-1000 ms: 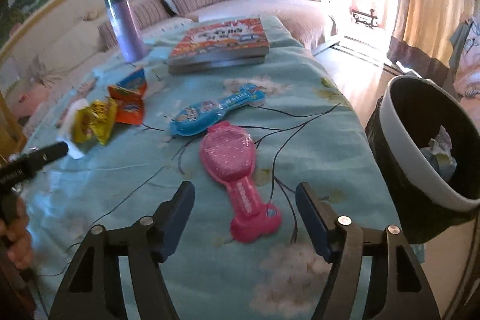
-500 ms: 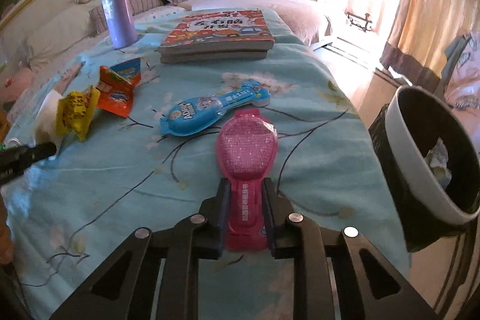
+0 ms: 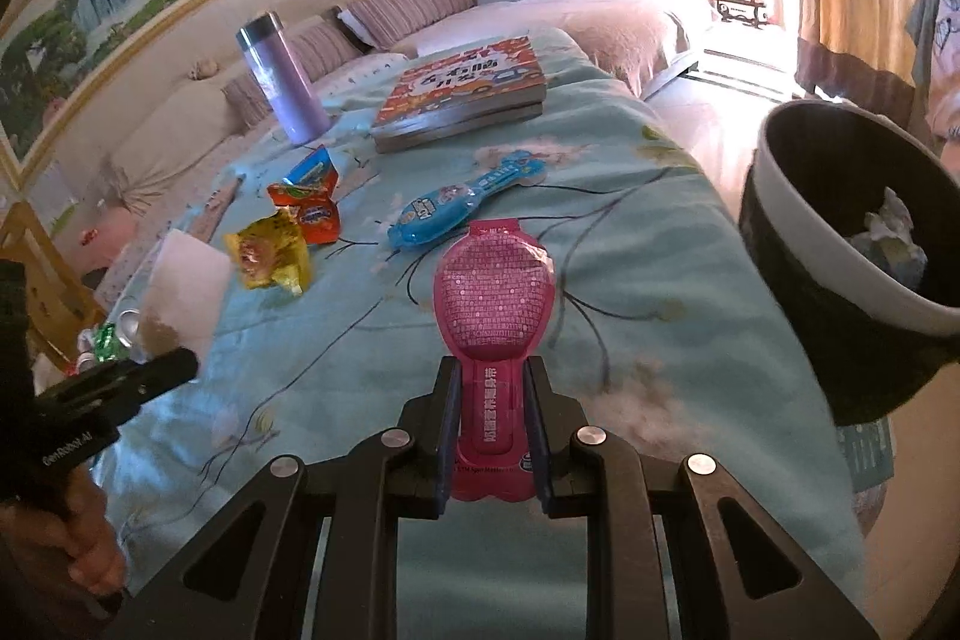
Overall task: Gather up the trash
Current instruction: 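Grasp the pink hairbrush with the right tool while the left tool grasps the white foam block, then carry the foam block in the left tool while the right tool carries the hairbrush over the bin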
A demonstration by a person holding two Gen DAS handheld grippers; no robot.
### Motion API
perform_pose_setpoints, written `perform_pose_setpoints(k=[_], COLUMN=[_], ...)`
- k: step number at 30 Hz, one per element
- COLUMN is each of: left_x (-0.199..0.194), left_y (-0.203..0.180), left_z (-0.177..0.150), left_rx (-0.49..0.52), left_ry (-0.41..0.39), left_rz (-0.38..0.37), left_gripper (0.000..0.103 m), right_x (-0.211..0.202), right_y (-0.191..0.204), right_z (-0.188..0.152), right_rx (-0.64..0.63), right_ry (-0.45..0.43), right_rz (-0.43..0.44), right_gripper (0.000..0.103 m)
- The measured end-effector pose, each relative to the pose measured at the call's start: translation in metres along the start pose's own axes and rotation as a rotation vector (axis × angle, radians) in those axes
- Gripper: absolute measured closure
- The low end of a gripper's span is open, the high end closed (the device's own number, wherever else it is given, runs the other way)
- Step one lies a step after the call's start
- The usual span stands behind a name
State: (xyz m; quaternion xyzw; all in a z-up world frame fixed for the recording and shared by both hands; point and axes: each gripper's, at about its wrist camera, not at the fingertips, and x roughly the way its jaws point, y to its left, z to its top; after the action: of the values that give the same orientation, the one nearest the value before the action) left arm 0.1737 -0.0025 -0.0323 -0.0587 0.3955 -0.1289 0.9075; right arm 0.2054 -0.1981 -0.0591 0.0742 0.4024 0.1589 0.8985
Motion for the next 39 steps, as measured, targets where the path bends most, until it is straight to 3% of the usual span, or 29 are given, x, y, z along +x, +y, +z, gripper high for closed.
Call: perform_pose_setpoints(k=[11,39], left_x=[0.020,0.076], left_y=[-0.087,-0.203], left_z=[0.005,0.059], left_rx=[0.115,0.270], left_ry=[0.023,0.057], left_rz=[-0.071,-0.221], left_gripper=[0.077,0.077], right_x=[-0.044,-0.089], right_y=[-0.048,-0.164], right_z=[-0.010,0.020], right_rx=[0.057,0.190], right_ry=[-0.057,-0.158], right_rz=[0.036,-0.068], right_gripper=[0.083,0.083])
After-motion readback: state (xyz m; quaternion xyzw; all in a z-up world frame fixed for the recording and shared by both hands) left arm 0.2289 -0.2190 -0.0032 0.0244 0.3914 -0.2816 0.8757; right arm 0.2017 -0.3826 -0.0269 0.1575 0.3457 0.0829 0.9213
